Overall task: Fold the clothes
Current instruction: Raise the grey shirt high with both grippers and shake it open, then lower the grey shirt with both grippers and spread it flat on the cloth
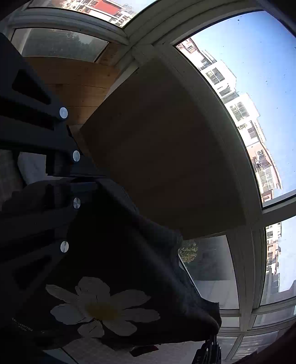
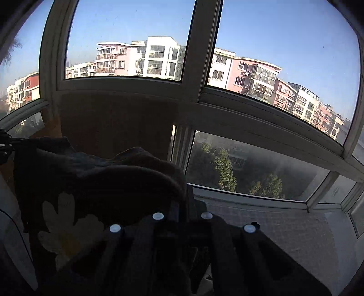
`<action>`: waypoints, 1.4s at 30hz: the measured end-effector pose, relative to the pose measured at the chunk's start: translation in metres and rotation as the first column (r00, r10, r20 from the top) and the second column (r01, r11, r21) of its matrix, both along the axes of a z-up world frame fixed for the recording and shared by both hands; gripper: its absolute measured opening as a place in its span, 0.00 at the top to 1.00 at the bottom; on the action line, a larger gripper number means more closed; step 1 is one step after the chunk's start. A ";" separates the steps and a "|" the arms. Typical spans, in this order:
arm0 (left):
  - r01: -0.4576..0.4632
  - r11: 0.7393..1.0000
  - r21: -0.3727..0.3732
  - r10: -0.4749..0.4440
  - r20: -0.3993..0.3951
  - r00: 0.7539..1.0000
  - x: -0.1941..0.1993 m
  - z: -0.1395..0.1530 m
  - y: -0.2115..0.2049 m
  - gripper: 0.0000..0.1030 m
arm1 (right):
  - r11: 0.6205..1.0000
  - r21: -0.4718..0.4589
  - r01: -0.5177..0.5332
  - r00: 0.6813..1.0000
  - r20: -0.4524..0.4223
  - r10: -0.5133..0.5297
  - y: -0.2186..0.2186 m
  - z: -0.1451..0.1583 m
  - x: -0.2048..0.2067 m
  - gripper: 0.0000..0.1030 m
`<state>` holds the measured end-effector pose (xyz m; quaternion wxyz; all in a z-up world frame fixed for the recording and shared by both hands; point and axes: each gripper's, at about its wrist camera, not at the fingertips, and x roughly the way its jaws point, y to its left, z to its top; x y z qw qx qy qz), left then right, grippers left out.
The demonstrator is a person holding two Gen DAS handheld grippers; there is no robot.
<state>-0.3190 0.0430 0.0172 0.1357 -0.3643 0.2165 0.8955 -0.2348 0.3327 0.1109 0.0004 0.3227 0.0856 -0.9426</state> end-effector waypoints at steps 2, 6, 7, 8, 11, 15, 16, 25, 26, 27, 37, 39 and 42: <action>0.009 1.000 -0.012 -0.008 0.087 0.996 -0.029 -0.058 0.008 0.98 | 0.999 0.020 0.029 0.993 0.118 -0.031 -0.002 -0.068 -0.037 0.96; 0.023 0.998 -0.052 -0.011 0.227 0.974 -0.072 -0.143 0.032 0.92 | 0.993 0.078 0.093 0.901 0.418 -0.117 0.001 -0.207 -0.120 0.96; 0.028 0.998 -0.063 -0.011 0.251 0.968 -0.078 -0.157 0.038 0.92 | 0.993 0.071 0.097 0.877 0.466 -0.119 0.002 -0.226 -0.124 0.96; 0.033 0.997 -0.073 -0.012 0.276 0.961 -0.084 -0.170 0.044 0.92 | 0.993 0.068 0.099 0.859 0.499 -0.120 0.001 -0.238 -0.119 0.96; 0.059 0.994 -0.097 -0.025 0.317 0.948 -0.094 -0.192 0.056 0.84 | 0.994 0.065 0.089 0.813 0.572 -0.110 -0.003 -0.264 -0.099 0.92; 0.083 0.995 -0.063 -0.060 0.301 0.952 -0.109 -0.163 0.042 0.81 | 0.998 0.046 0.039 0.847 0.529 -0.057 0.005 -0.231 -0.092 0.67; 0.101 0.993 -0.053 -0.081 0.298 0.951 -0.114 -0.155 0.040 0.76 | 0.999 0.013 0.029 0.850 0.525 -0.032 0.007 -0.225 -0.095 0.65; 0.301 0.944 -0.136 -0.226 0.402 0.888 -0.139 -0.228 0.120 0.68 | 0.997 -0.068 -0.034 0.828 0.557 0.067 -0.004 -0.234 -0.144 0.64; 0.323 0.931 -0.167 -0.234 0.404 0.884 -0.137 -0.238 0.127 0.67 | 0.998 -0.047 -0.040 0.820 0.569 0.060 -0.008 -0.241 -0.148 0.64; 0.331 0.926 -0.184 -0.235 0.405 0.884 -0.136 -0.246 0.131 0.67 | 0.999 -0.023 -0.045 0.816 0.576 0.050 -0.010 -0.248 -0.152 0.64; 0.318 0.937 -0.147 -0.221 0.456 0.862 -0.144 -0.264 0.119 0.93 | 0.999 -0.034 -0.039 0.842 0.537 0.051 -0.004 -0.240 -0.167 0.61; 0.317 0.939 -0.135 -0.225 0.457 0.861 -0.145 -0.264 0.118 0.93 | 0.999 -0.020 -0.041 0.822 0.567 0.045 -0.003 -0.249 -0.174 0.60; 0.323 0.938 -0.125 -0.235 0.456 0.859 -0.143 -0.266 0.120 0.93 | 0.998 -0.007 -0.060 0.797 0.602 0.051 -0.006 -0.267 -0.180 0.60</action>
